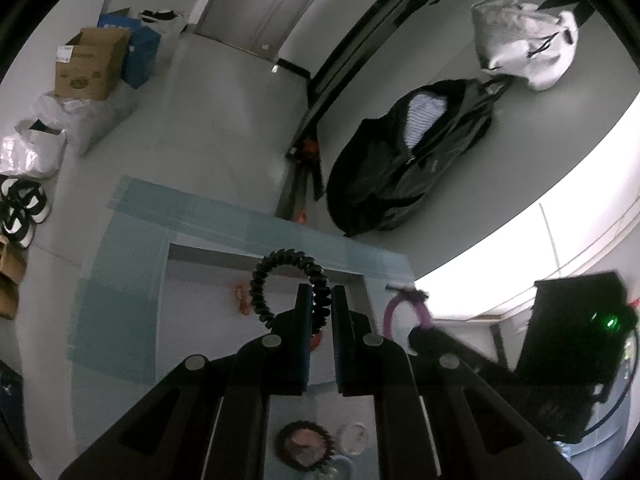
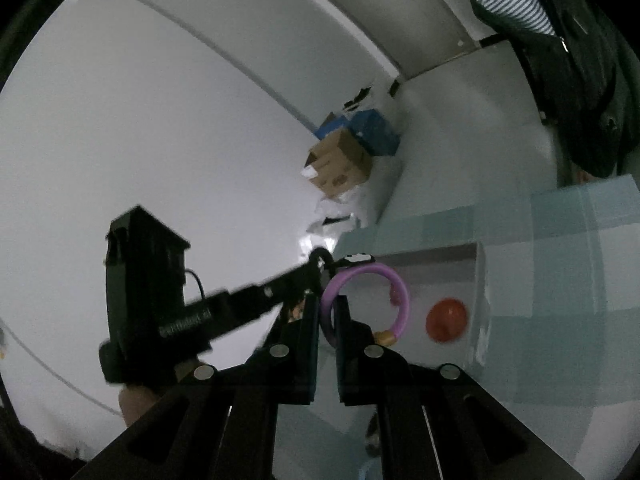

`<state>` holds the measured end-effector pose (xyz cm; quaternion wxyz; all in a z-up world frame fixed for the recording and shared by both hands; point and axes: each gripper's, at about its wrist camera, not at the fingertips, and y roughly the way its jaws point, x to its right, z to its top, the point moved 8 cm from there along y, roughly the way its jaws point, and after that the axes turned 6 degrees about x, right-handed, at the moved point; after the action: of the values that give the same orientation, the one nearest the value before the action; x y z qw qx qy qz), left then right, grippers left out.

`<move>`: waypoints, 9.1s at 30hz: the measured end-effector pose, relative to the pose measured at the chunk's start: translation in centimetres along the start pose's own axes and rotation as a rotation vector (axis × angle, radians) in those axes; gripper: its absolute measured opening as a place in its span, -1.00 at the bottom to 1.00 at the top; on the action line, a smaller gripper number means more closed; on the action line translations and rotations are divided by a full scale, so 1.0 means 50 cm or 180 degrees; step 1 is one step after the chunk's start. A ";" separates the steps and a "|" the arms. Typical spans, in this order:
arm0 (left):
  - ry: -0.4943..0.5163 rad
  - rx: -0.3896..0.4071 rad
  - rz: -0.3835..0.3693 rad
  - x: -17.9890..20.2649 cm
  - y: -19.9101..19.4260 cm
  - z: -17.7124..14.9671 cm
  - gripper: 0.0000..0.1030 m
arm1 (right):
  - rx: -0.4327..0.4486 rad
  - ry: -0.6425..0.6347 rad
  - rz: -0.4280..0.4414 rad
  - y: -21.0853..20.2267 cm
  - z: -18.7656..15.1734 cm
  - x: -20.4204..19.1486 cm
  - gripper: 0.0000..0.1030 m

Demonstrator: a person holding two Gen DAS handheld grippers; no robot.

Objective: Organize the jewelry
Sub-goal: 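Carry the ring and bracelet over the grey box and release both into it, then withdraw both tools from the box back toward the remaining jewelry, then grasp the blue bangle with the right tool while the left tool grasps the black beaded bracelet, then carry the bangle and bracelet over the grey box and open both tools, then withdraw both tools from the box toward the remaining items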

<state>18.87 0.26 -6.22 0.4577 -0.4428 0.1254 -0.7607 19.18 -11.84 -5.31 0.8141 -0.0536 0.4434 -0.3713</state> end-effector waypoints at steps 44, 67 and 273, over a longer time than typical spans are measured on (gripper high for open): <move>0.0522 0.0091 0.0677 -0.004 -0.055 -0.060 0.11 | 0.0095 -0.0580 -0.0800 -0.026 -0.021 0.011 0.69; 0.0617 0.0119 0.1155 -0.028 -0.101 -0.195 0.40 | -0.0200 -0.1470 -0.1512 -0.066 -0.181 -0.018 0.83; 0.0333 -0.0183 0.0563 -0.005 -0.035 -0.163 0.30 | 0.0290 -0.0671 -0.0969 -0.120 -0.074 0.013 0.77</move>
<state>11.48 -0.32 -9.99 0.5030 -0.4027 0.2094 -0.7355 13.24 -15.68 -5.46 0.7920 -0.1217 0.3252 -0.5021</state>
